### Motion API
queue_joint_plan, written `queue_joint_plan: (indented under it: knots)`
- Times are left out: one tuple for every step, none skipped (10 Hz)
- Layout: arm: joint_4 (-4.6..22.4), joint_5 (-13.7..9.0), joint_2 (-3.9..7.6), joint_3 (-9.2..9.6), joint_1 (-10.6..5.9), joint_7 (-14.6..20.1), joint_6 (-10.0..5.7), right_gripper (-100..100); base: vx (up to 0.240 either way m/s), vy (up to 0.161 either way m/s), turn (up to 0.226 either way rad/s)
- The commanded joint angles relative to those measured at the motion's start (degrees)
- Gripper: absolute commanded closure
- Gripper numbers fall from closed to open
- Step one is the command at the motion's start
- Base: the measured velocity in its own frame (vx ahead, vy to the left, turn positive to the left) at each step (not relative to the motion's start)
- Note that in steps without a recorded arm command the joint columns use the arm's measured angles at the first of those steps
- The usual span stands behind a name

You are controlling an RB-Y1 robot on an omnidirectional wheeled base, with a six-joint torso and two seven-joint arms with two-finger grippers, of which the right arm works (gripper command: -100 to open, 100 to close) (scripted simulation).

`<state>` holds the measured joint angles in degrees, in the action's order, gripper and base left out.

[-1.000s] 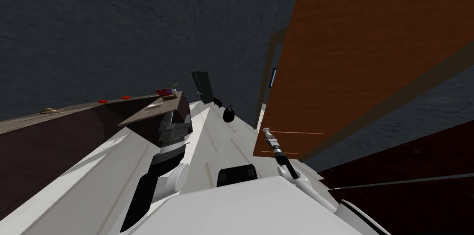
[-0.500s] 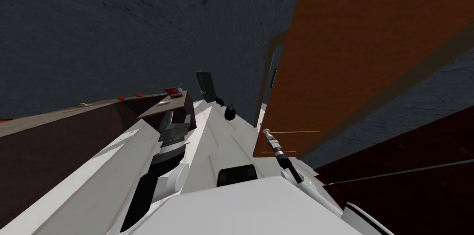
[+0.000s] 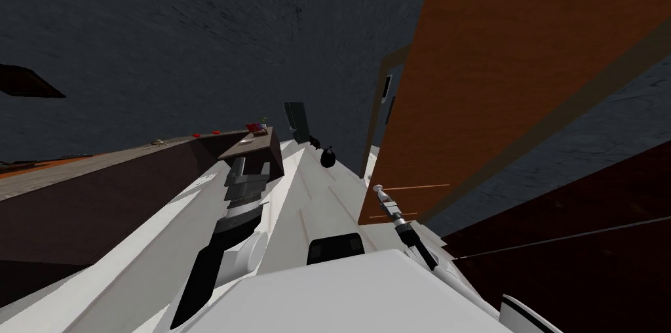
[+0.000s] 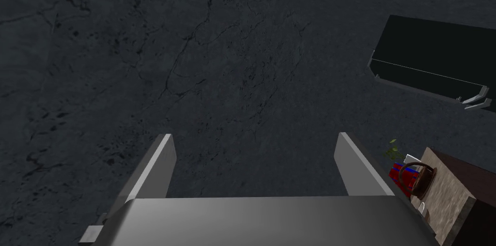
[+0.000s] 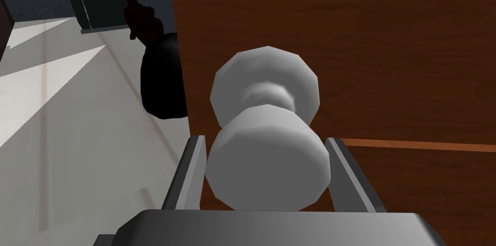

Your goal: Pull the door open

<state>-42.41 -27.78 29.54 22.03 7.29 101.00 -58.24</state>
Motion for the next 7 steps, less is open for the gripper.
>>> queue_joint_plan:
  knots:
    - [0.07, 0.36, 0.76, 0.81, 0.66, 0.99, -1.39, 100, -0.178, -0.058, 0.108]
    - [0.12, 0.59, 1.24, 1.32, 1.04, 1.58, -2.13, 100, -0.191, -0.051, 0.094]
    - [-0.33, 0.43, 0.96, 0.99, 0.99, 0.99, -1.25, 100, -0.089, -0.022, 0.024]
    - [0.16, 0.7, 1.42, 1.75, 1.56, 1.67, -2.58, 100, -0.124, -0.049, 0.138]
    - [0.42, 0.81, 1.74, 2.12, 1.86, 2.06, -3.4, 100, -0.19, -0.078, 0.177]
    - [0.73, 0.94, 2.11, 2.55, 2.21, 2.5, -4.34, 100, -0.194, -0.073, 0.144]
    - [0.89, 1.01, 2.3, 2.77, 2.39, 2.73, -4.84, 100, -0.163, -0.069, 0.085]
